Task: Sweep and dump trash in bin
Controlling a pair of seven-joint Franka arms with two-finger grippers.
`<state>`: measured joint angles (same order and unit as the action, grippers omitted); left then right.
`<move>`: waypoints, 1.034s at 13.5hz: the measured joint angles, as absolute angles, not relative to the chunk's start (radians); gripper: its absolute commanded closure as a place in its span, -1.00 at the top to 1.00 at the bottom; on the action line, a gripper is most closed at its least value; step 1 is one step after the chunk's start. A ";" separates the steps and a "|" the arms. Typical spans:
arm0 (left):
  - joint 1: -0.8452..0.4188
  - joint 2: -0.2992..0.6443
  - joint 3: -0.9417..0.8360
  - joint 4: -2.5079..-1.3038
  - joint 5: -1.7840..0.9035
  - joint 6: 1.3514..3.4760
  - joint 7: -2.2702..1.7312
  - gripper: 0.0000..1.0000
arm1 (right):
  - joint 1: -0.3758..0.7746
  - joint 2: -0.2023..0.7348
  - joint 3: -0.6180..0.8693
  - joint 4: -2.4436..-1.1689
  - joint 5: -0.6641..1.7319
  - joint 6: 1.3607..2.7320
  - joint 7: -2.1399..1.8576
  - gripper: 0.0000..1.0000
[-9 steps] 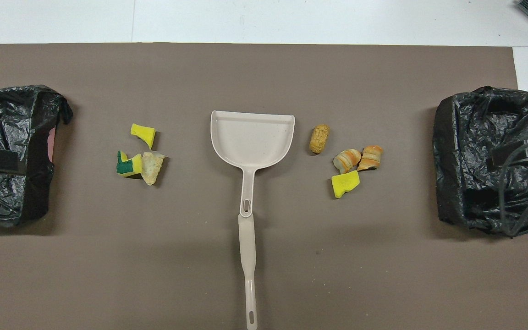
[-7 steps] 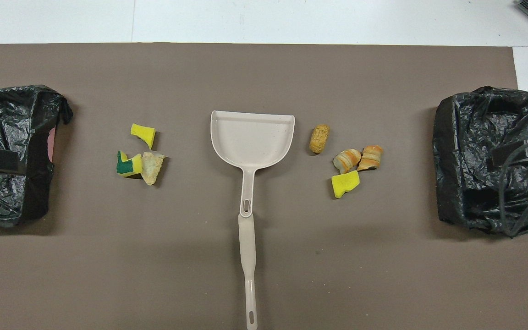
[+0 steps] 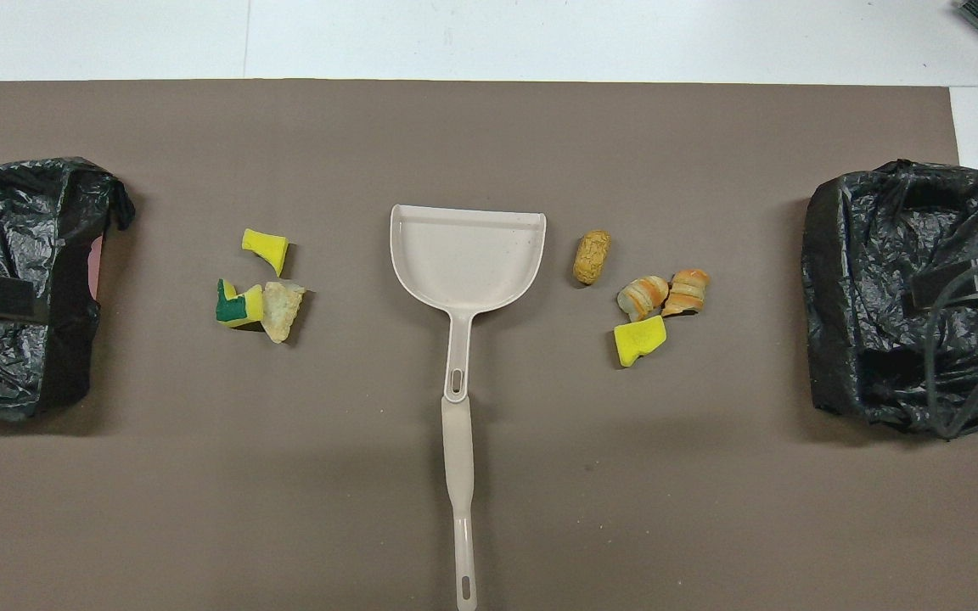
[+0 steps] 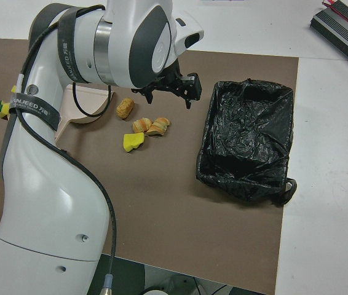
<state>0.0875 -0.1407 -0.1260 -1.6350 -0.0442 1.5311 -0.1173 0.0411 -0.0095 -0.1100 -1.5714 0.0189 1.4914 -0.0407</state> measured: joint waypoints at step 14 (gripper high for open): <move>0.087 -0.141 -0.126 -1.635 -0.044 1.531 -0.117 1.00 | 0.062 -0.008 -0.109 -1.573 0.018 1.493 -0.044 1.00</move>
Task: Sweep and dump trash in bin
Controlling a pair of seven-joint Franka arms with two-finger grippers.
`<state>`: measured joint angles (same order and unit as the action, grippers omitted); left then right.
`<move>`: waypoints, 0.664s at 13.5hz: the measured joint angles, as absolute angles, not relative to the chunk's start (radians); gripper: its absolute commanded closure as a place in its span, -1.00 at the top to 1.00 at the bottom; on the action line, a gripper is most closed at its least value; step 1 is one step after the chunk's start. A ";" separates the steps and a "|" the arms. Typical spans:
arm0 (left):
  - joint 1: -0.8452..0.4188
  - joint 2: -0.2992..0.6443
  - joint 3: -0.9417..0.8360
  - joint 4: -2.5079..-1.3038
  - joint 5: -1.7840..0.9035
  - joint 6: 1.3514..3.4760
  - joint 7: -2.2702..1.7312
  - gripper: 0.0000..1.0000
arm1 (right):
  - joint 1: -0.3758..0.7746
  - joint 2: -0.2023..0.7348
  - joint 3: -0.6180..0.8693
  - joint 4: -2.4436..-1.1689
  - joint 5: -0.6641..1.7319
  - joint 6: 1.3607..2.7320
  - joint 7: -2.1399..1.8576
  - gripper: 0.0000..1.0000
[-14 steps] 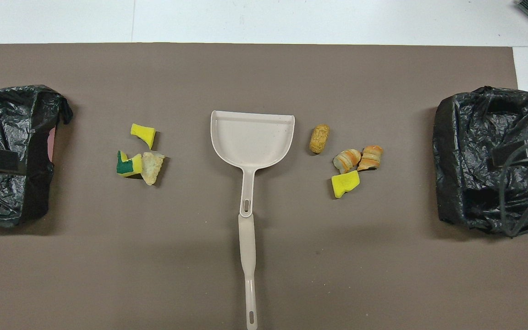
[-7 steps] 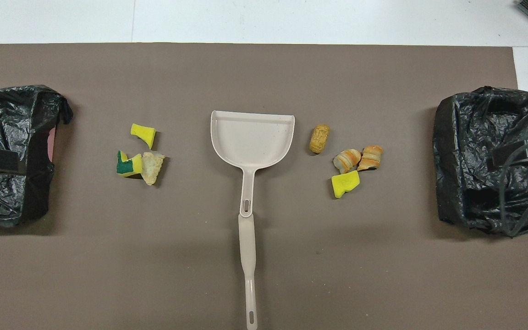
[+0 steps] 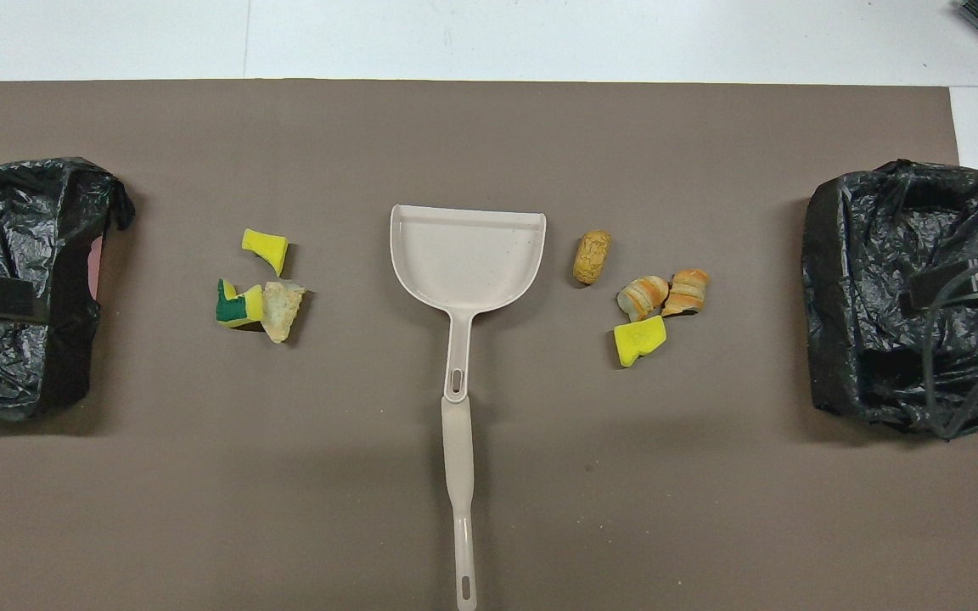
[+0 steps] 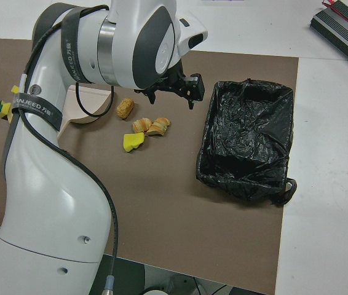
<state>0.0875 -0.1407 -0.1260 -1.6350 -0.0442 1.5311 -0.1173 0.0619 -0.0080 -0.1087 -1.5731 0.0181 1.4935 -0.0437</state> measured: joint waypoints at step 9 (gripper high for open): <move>0.086 -0.139 -0.131 -1.638 -0.045 1.594 -0.118 1.00 | 0.297 0.161 -0.098 -1.564 0.024 1.673 0.102 1.00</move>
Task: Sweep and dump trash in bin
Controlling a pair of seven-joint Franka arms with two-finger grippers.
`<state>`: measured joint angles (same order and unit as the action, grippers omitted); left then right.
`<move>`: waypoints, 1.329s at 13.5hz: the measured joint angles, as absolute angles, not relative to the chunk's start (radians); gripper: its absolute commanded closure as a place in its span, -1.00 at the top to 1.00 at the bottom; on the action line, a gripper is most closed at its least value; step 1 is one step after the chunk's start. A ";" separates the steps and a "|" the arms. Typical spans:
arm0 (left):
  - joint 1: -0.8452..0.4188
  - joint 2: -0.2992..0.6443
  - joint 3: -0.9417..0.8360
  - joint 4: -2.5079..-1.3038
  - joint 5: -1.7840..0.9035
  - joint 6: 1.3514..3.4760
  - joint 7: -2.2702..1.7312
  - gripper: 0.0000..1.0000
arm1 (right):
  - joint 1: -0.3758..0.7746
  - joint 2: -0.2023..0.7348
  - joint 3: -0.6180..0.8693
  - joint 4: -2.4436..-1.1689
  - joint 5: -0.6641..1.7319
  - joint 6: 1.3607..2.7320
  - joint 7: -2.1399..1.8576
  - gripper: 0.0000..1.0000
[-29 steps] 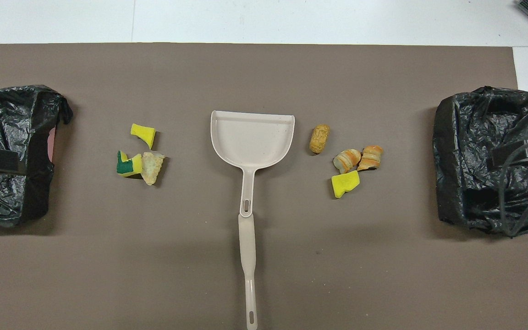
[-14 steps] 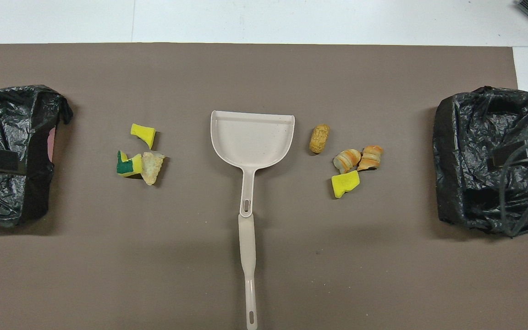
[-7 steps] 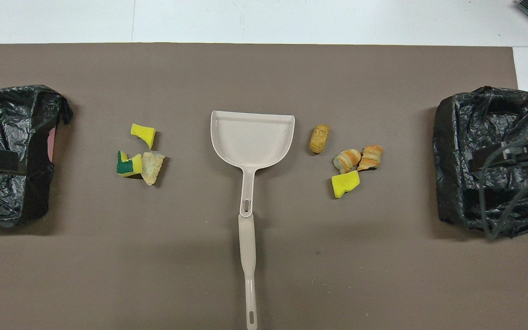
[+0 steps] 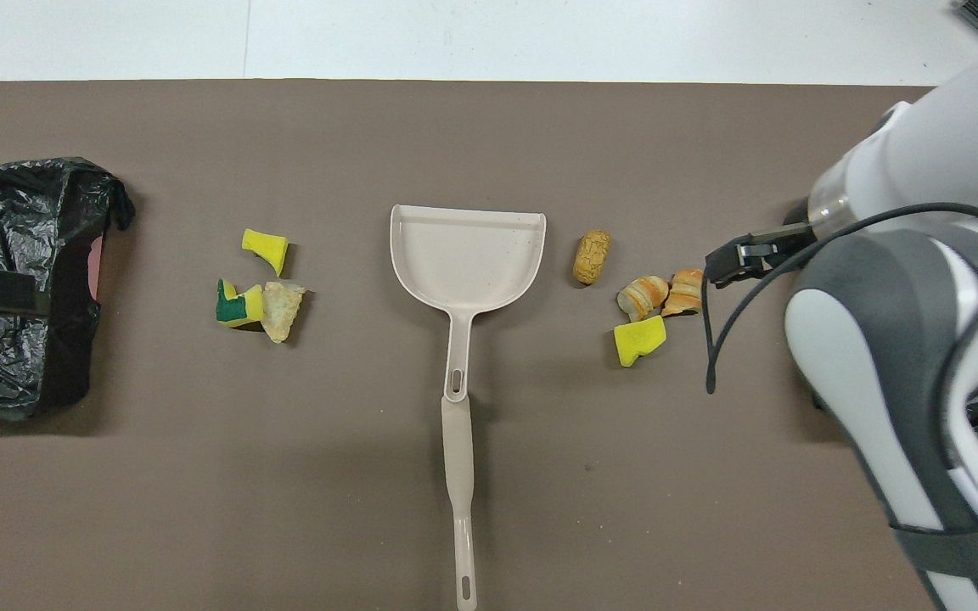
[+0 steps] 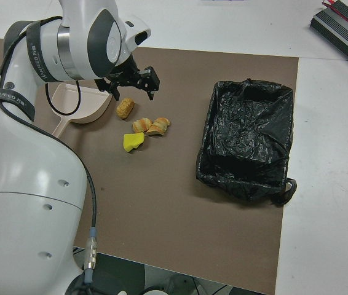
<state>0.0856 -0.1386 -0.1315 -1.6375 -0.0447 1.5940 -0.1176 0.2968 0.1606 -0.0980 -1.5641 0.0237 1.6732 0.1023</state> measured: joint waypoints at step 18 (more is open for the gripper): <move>-0.202 -0.354 -0.160 -2.198 -0.110 1.785 -0.162 1.00 | 0.674 0.496 -0.081 -1.493 0.033 2.048 0.648 0.97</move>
<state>-0.2025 -0.3537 -0.1598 -2.1984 -0.1095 1.7847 -0.1620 0.6744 0.4959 -0.0813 -1.4929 0.0334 2.0477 0.6475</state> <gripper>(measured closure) 0.000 0.000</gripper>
